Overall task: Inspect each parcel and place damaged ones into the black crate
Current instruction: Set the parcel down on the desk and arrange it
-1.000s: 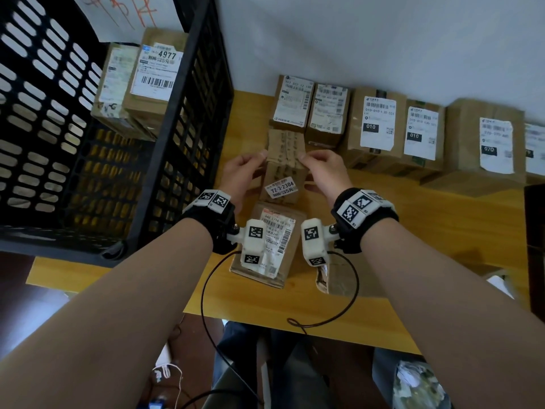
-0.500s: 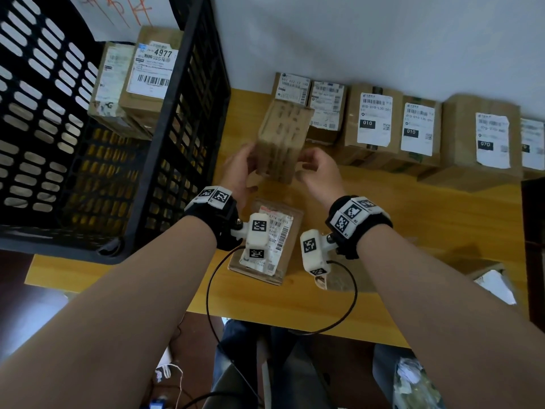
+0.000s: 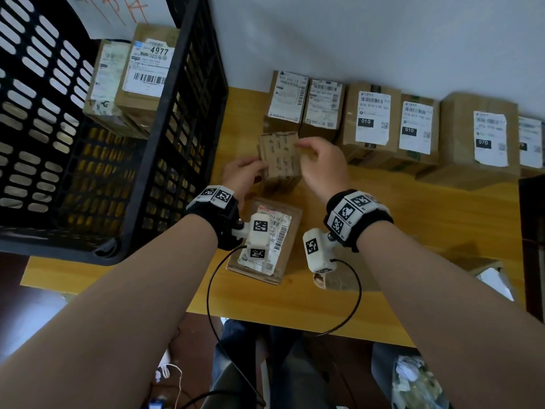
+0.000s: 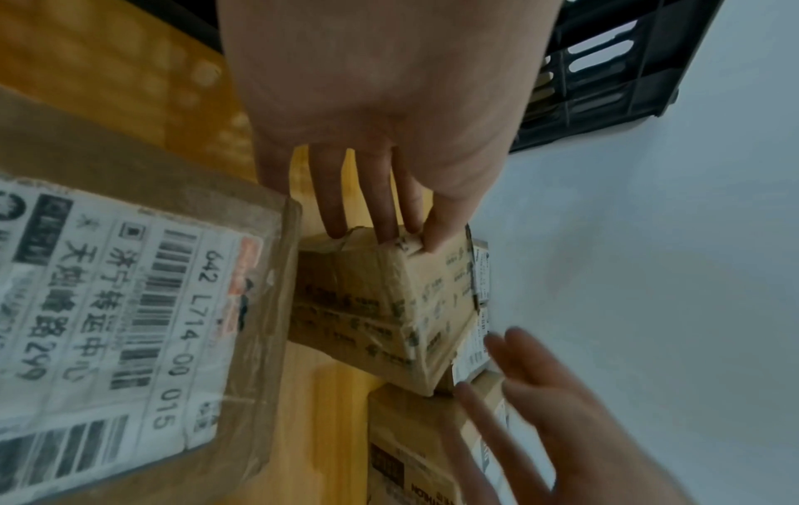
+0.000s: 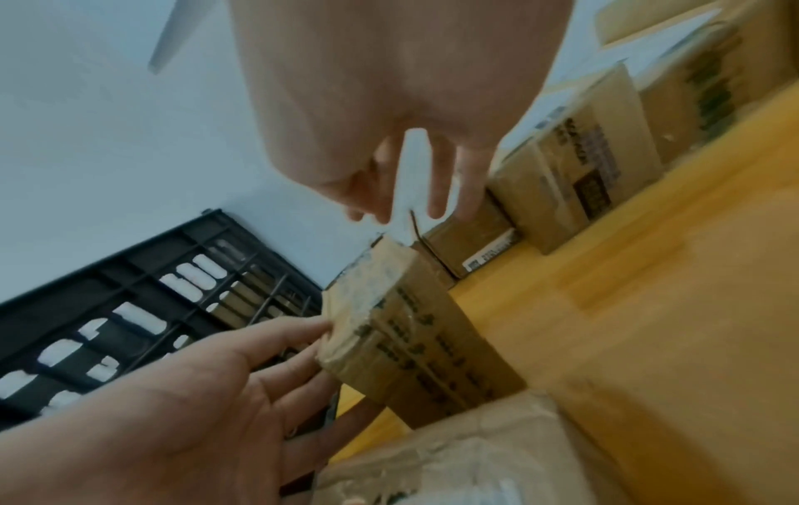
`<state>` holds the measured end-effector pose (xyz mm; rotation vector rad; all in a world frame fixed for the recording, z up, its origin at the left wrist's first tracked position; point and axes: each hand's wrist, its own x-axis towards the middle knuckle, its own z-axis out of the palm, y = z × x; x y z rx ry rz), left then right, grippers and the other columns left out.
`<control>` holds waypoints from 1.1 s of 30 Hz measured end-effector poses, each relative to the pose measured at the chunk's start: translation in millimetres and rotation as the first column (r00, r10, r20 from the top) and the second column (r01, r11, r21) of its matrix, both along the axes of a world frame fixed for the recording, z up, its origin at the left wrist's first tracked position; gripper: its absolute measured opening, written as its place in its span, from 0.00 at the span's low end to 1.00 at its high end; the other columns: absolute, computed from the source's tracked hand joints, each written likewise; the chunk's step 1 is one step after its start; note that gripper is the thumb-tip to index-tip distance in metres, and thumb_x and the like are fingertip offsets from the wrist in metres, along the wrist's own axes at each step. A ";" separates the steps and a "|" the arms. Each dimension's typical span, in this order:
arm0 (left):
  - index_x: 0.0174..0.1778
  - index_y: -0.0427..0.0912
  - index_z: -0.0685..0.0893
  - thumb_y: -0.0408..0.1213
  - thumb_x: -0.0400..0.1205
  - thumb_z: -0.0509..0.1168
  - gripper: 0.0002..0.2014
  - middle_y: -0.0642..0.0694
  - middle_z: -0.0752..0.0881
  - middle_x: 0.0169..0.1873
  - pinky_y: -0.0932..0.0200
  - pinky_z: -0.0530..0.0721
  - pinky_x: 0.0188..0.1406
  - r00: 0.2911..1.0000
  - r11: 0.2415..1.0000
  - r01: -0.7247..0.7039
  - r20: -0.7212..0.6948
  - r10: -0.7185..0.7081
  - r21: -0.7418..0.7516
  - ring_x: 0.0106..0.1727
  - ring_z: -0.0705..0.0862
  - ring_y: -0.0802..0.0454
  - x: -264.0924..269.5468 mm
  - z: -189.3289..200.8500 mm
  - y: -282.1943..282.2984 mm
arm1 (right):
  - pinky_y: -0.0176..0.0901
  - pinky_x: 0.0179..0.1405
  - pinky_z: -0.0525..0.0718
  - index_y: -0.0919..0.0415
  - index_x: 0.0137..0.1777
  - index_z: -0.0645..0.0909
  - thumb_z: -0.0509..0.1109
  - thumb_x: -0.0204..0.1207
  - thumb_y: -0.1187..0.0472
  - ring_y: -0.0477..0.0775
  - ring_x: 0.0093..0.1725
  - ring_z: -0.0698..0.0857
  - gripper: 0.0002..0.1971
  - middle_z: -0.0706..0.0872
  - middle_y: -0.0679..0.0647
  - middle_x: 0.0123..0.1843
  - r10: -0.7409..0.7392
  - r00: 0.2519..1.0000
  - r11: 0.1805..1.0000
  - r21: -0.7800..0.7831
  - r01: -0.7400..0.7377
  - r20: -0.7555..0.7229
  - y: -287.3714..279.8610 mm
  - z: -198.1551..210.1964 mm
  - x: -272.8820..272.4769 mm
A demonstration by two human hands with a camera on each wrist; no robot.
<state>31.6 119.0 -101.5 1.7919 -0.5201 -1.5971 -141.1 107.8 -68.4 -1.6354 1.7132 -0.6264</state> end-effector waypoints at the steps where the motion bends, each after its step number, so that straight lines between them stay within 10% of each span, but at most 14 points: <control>1: 0.66 0.48 0.89 0.39 0.84 0.73 0.14 0.49 0.93 0.55 0.51 0.85 0.48 1.000 1.000 0.002 0.005 -0.002 -0.009 0.56 0.90 0.53 -0.5 0.2 -0.1 | 0.41 0.50 0.90 0.54 0.71 0.87 0.65 0.85 0.63 0.56 0.57 0.90 0.18 0.87 0.52 0.72 0.059 0.998 0.998 -0.002 -0.059 -0.005 -2.0 -0.7 3.6; 6: 0.64 0.47 0.89 0.37 0.85 0.72 0.11 0.49 0.92 0.53 0.59 0.81 0.38 1.000 1.000 0.002 0.013 -0.002 -0.016 0.49 0.89 0.55 -1.6 0.5 1.1 | 0.61 0.87 0.61 0.43 0.74 0.84 0.61 0.85 0.50 0.59 0.82 0.74 0.21 0.80 0.40 0.80 0.313 0.926 0.925 0.287 -0.247 -0.210 -7.6 -15.2 15.1; 15: 0.75 0.41 0.82 0.34 0.88 0.70 0.18 0.42 0.89 0.63 0.69 0.78 0.26 1.000 0.999 0.020 0.016 -0.021 0.033 0.42 0.86 0.58 -1.4 0.5 3.8 | 0.59 0.90 0.48 0.51 0.82 0.76 0.57 0.90 0.57 0.53 0.86 0.68 0.22 0.71 0.46 0.87 0.380 0.888 0.884 0.385 -0.266 -0.258 -10.2 -17.4 22.7; 24: 0.75 0.40 0.81 0.32 0.89 0.68 0.18 0.41 0.88 0.66 0.70 0.78 0.23 0.998 0.997 0.052 0.036 -0.054 0.056 0.43 0.86 0.56 -0.2 3.3 2.8 | 0.54 0.86 0.66 0.52 0.79 0.80 0.62 0.89 0.57 0.53 0.83 0.74 0.20 0.75 0.46 0.85 0.320 0.942 0.900 0.344 -0.269 -0.099 -3.9 -7.0 19.3; 28: 0.80 0.43 0.77 0.31 0.89 0.67 0.22 0.41 0.87 0.70 0.66 0.78 0.29 0.996 0.995 0.073 0.044 -0.076 0.071 0.52 0.88 0.53 2.1 8.7 4.2 | 0.37 0.65 0.83 0.53 0.80 0.79 0.62 0.89 0.62 0.52 0.72 0.83 0.21 0.80 0.51 0.80 -0.099 0.984 0.962 0.266 0.056 0.150 -2.1 10.5 11.9; 33: 0.85 0.44 0.73 0.26 0.90 0.62 0.25 0.42 0.84 0.72 0.71 0.79 0.29 0.971 0.973 0.230 0.065 -0.230 0.006 0.62 0.85 0.48 -6.3 38.2 6.9 | 0.52 0.67 0.83 0.62 0.77 0.80 0.60 0.91 0.59 0.62 0.68 0.85 0.19 0.84 0.61 0.75 -0.119 0.987 0.865 0.498 0.050 0.108 6.5 29.3 8.9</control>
